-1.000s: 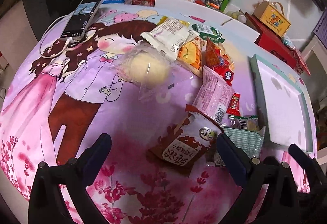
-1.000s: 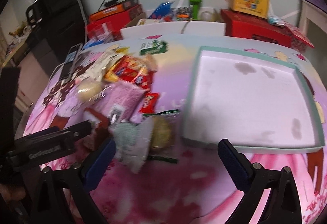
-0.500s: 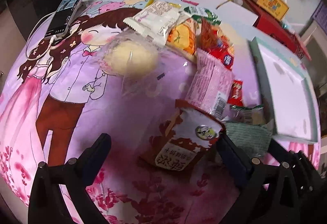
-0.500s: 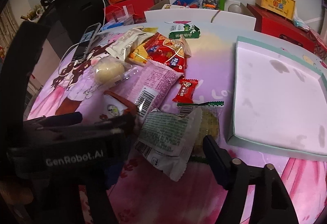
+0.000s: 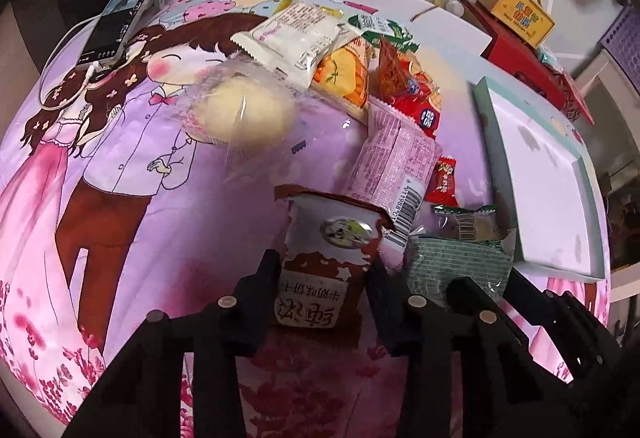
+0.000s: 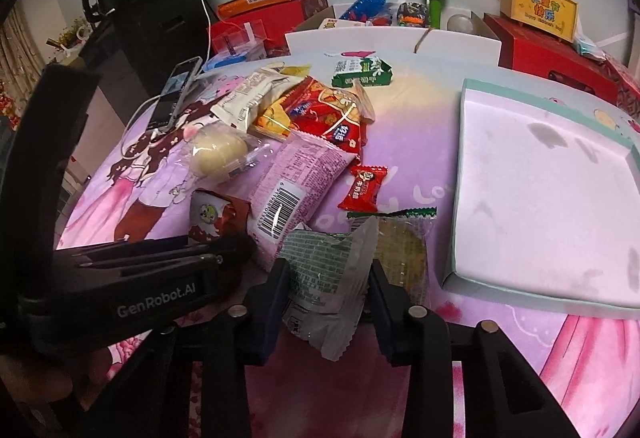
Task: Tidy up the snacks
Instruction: 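Grasp the red-and-white biscuit pack with left gripper while right grasps green-white packet, then carry both packs over the white tray and open both grippers to drop them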
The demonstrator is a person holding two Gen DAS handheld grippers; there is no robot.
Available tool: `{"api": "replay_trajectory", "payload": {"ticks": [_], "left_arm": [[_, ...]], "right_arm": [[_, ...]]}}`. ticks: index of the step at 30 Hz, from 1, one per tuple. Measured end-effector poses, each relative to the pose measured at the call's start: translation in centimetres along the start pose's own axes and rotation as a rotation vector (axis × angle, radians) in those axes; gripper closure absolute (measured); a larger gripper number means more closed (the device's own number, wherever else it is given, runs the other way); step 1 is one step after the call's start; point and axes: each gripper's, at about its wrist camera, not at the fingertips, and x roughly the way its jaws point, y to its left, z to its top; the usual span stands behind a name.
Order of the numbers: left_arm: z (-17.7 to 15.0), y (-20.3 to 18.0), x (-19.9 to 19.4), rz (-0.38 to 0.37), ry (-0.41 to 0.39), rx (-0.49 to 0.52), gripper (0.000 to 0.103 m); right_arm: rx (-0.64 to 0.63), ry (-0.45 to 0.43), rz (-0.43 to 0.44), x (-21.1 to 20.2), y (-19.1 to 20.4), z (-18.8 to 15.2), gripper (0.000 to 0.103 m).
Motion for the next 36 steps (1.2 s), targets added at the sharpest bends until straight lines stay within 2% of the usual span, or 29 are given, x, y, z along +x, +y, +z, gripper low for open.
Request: {"api": "replay_trajectory", "payload": {"ticks": [9,20,28,36], "left_arm": [[0.1,0.4,-1.6,-0.013,-0.056,-0.009,0.062],[1.0,-1.3,-3.5,-0.011,-0.116,0.033,0.062],[3.4,-5.0,-4.1,-0.035,-0.125,0.115,0.062],[6.9,-12.2,-2.3,-0.117,-0.116,0.252,0.062]], "right_arm": [[-0.006,-0.047,0.024,-1.8,0.0,0.4,0.076],[0.016,-0.148,0.019,-4.9,-1.0,1.7,0.076],[0.069,-0.196,-0.082,-6.1,-4.2,3.5,0.076],[0.169,-0.220,-0.220,-6.5,-10.9,6.5,0.076]]}}
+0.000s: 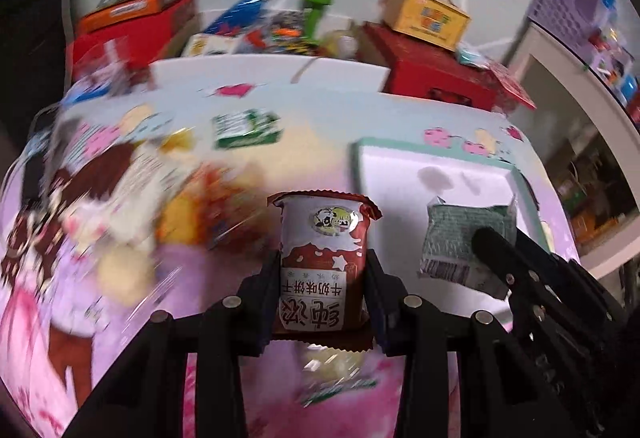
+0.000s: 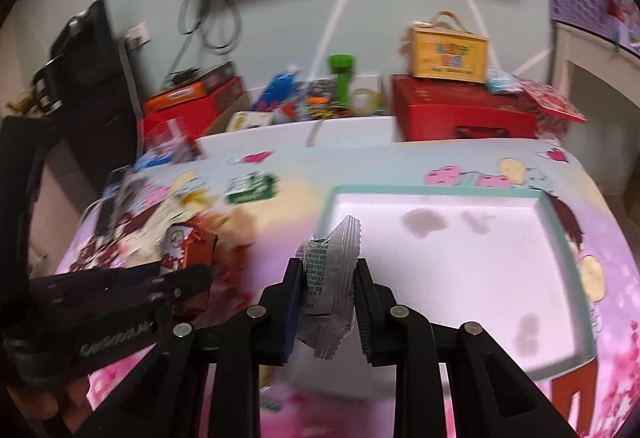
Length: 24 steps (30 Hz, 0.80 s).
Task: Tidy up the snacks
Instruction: 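Carry both packs over the white tray and open both grippers to drop them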
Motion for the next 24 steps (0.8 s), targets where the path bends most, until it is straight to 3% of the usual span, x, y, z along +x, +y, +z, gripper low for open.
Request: {"api": "replay_trajectory", "payload": {"ticks": [8,17,21,24], "left_arm": [[3.8,-4.8,5.5,-0.066,0.041,0.092,0.062],[6.2,-7.5,9.9,-0.044,0.053,0.153,0.062],[6.5,-7.6,10.1,-0.036,0.045,0.157,0.049],[6.5,-7.0,9.6,-0.037,0.039,0.137,0.046]], "right_arm": [[0.081,0.002,-0.109,3.0,-5.3,2.4,0.076],[0.084,0.028,-0.186,6.8,-7.9,3.4,0.073],[0.085,0.032,-0.201,7.2,-8.5,3.2,0.073],[0.087,0.035,-0.206,6.9,-8.6,3.2,0.073]]}}
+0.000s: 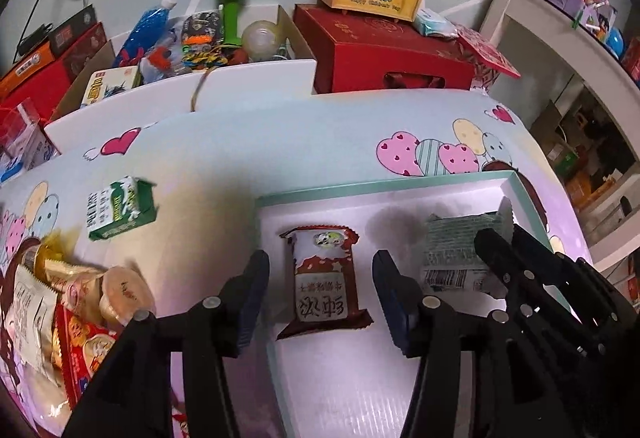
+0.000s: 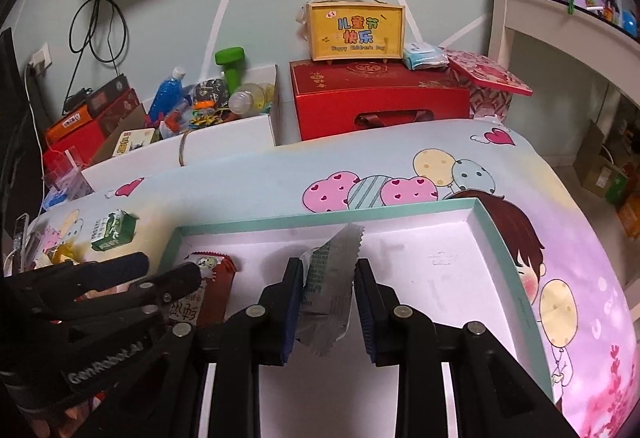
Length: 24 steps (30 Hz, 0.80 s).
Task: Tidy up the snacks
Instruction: 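Carry both packs over the white tray and open both grippers to drop them, then move both grippers back from the tray to the snack pile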
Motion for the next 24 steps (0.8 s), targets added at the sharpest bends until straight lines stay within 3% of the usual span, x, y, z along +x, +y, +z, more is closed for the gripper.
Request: {"api": "replay_trajectory", "payload": {"ticks": [2,4,6,20,24], "left_arm": [[-0.3,0.6,-0.6,0.014,0.000,-0.019,0.038],[-0.8,1.1,-1.3,0.023,-0.001,-0.037,0.032],[-1.5,1.9,-2.1,0.035,0.001,-0.061,0.029],[-7.3,6.2,-5.7,0.130,-0.015,-0.174,0.005],[-8.7,7.5,-6.6,0.153,-0.025,-0.197,0.005]], "right_arm": [[-0.004,0.004,-0.006,-0.4,0.0,-0.2,0.072],[-0.010,0.007,-0.015,-0.7,0.2,-0.4,0.065],[-0.013,0.013,-0.023,-1.0,0.3,-0.7,0.052],[-0.043,0.031,-0.024,-4.5,1.3,-4.0,0.000],[-0.058,0.036,-0.006,-5.3,2.1,-5.1,0.000]]}}
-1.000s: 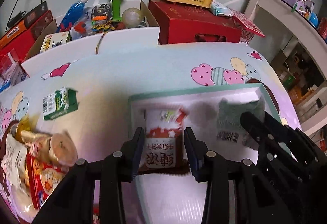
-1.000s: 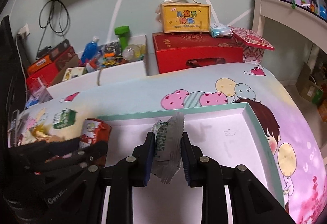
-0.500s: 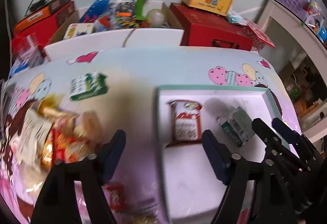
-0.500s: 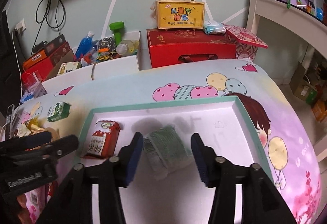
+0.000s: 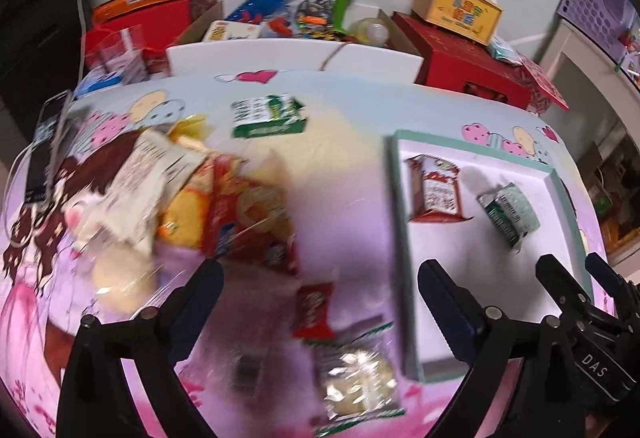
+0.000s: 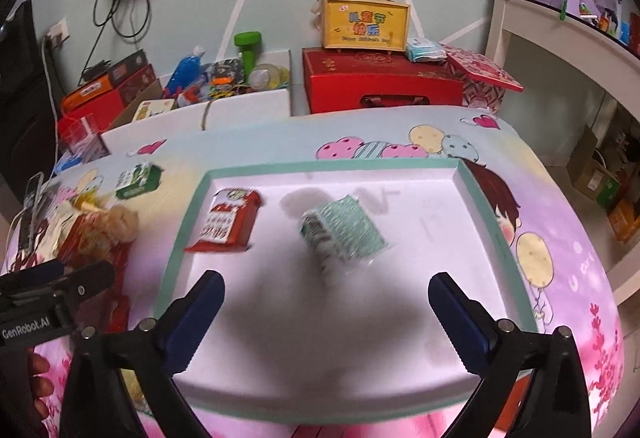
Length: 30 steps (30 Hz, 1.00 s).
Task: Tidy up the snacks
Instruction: 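Move both grippers back from the tray to the snack pile, then grasp the pink bread packet with left gripper while right grasps the round cookie packet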
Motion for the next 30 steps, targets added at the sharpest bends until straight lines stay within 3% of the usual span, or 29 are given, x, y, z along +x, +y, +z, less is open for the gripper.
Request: {"api": "replay_trajectory", "payload": {"ticks": [8,16,21,30], "left_arm": [[-2.5,3.5,-1.9,0.046,-0.019,-0.039,0.005],[-4.8,6.5,-2.8,0.069,0.003,-0.092,0.005],[-5.8,7.8,-2.1,0.063,0.048,-0.132,0.005],[-6.5,7.8,-0.1,0.039,0.116,-0.125,0.005]], "right_arm": [[-0.033,-0.016,0.029,-2.3,2.6,-2.1,0.000],[-0.097,-0.017,0.122,-3.9,6.2,-3.8,0.000],[-0.129,0.033,0.171,-3.7,8.4,-5.6,0.000],[-0.157,0.156,0.177,-1.7,10.2,-7.7,0.000]]}}
